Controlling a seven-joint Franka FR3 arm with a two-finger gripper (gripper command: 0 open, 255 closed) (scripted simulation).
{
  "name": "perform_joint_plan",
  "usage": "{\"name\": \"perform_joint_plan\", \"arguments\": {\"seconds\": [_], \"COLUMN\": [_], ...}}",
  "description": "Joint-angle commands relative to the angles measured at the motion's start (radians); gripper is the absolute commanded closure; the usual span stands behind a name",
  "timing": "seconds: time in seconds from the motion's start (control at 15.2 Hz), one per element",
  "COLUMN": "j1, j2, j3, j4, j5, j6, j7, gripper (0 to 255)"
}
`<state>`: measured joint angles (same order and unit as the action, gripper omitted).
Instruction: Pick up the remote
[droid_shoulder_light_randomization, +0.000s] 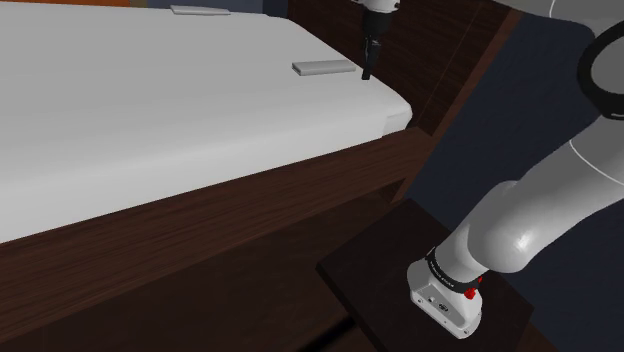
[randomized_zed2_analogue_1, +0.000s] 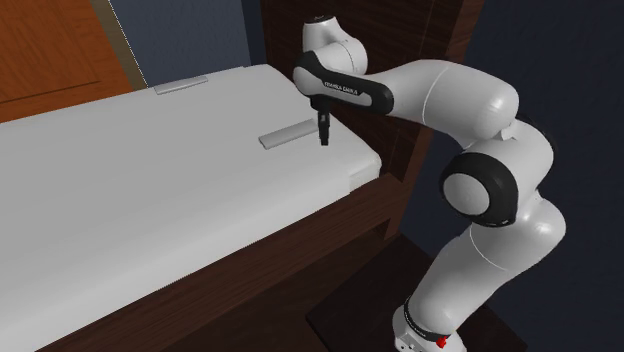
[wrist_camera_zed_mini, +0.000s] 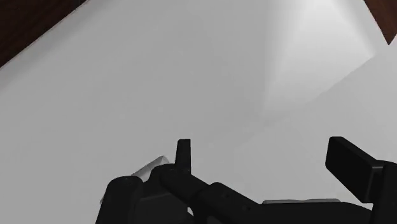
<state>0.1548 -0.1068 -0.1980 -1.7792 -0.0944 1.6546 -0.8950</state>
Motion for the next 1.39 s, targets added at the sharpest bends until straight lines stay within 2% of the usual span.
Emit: {"name": "perform_joint_plan", "arguments": {"seconds": [0.0, 0.46, 1.06, 1.12, 1.32], "j1": [0.011, 0.018, 0.022, 0.021, 0.02], "j2": [0.072, 0.299, 0.273, 0.275, 0.274], "j3": [-0.001, 0.026, 0.028, 0.028, 0.027], "j4": [0.093, 0.416, 0.278, 0.278, 0.277], "j5": [0.029, 0.122, 0.118, 0.118, 0.118], "j6": [-0.011, -0.083, 0.03, 0.032, 0.031], "j7": [-0.095, -0.367, -0.365, -0.365, -0.367], "gripper": [0, 0, 0, 255, 255]}}
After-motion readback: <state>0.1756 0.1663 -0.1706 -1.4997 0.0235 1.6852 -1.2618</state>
